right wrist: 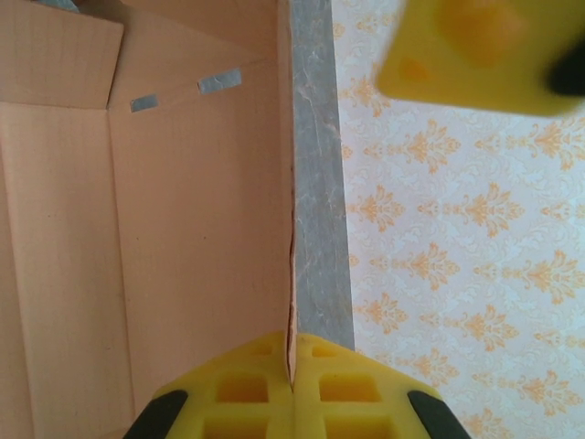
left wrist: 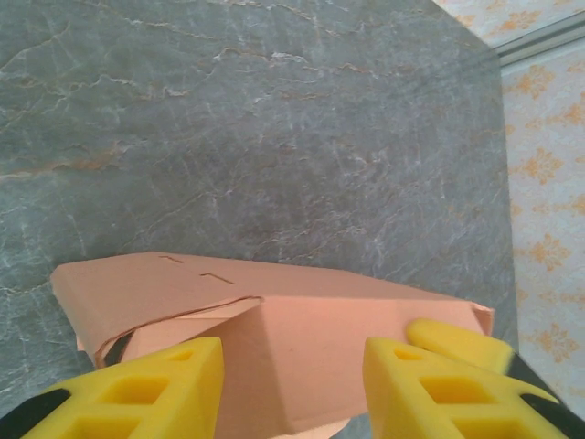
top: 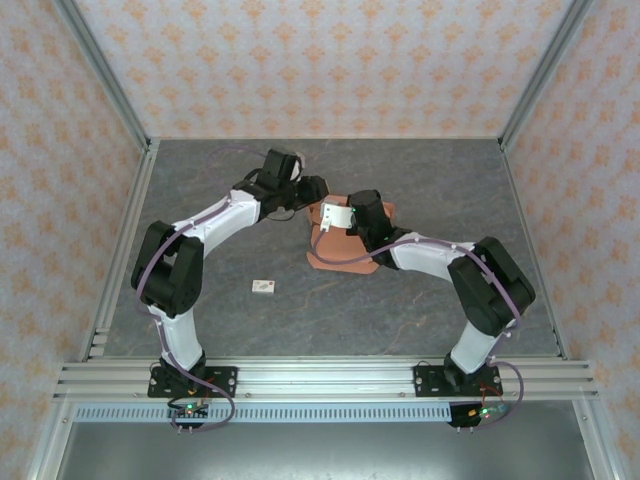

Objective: Fold the paper box

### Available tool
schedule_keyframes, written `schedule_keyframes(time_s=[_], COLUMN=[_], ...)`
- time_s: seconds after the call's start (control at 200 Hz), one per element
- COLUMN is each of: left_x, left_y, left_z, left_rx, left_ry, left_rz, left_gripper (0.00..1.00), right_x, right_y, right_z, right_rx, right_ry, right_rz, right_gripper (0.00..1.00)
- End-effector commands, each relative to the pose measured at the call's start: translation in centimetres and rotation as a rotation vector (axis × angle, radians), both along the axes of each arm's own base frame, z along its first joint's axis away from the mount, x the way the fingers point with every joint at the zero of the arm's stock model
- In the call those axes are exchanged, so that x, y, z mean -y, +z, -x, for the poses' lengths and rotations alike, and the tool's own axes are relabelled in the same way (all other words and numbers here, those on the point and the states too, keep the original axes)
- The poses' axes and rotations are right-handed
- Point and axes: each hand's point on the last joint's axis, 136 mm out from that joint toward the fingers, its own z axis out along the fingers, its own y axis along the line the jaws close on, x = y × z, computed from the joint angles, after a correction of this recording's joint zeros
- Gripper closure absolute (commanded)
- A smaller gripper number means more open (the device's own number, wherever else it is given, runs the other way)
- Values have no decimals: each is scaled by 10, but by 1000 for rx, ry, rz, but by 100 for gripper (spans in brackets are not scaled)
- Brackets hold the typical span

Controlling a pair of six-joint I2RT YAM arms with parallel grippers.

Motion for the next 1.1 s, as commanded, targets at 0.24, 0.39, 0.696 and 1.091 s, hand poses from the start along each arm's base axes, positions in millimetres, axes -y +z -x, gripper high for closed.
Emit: schedule_keyframes(time_s=[0.24, 0.39, 0.696, 1.091], left_x=[1, 4, 17, 28], left_y=[18, 15, 6, 0], left_z=[3, 10, 14, 7], left_rx=[-48, -82, -168, -237], left_ry=[87, 84, 61, 119], left_rz=[87, 95, 145, 281], left_gripper=[49, 48, 48, 56], right_x=[-6, -5, -6, -7], right_y=[9, 12, 17, 18], right_z=[-1, -2, -1, -1], right_rx=[13, 14, 18, 15], right_ry=[3, 0, 2, 6], right_rz=[-31, -28, -31, -39], right_gripper=[100, 100, 100, 100])
